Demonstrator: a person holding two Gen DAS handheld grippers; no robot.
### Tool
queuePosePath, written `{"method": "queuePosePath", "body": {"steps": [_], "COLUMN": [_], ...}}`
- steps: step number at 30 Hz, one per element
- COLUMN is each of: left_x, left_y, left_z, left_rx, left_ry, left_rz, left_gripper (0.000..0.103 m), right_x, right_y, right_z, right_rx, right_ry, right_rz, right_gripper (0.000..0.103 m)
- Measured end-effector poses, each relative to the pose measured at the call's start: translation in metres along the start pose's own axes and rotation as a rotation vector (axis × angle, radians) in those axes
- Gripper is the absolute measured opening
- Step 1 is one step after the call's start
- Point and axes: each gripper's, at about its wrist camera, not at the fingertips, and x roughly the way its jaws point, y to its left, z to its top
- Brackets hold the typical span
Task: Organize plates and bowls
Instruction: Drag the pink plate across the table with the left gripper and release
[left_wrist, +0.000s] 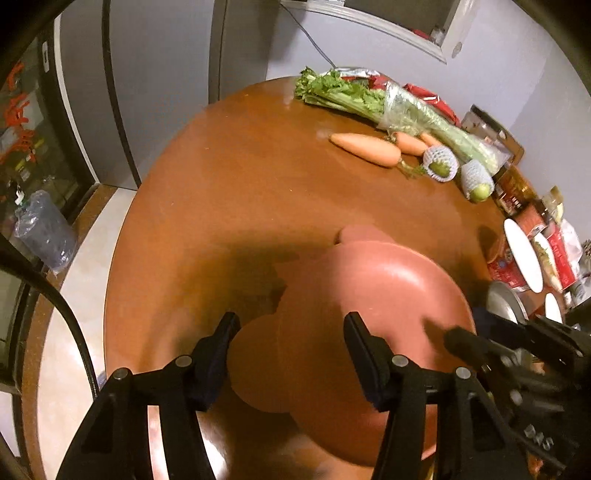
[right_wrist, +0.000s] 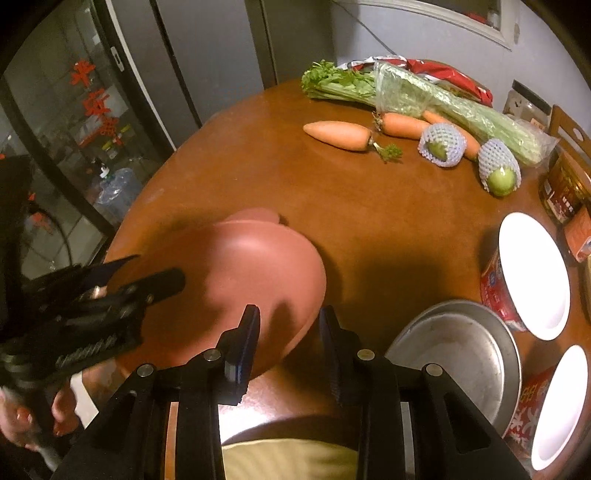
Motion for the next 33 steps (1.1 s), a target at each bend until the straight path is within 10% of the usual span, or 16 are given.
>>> {"method": "queuePosePath", "body": {"steps": [33], "left_x": [0.007], "left_y": [-0.014], "left_z": [0.014], "left_rx": [0.118], "left_ry": [-0.048], "left_rz": [0.077], "left_gripper": [0.062], "right_x": [-0.009], "right_y": [-0.006], "right_z": [-0.022], "right_rx": [0.031], "right_ry": [0.012], "right_rz": [-0.028], "right_gripper": [0.04]}}
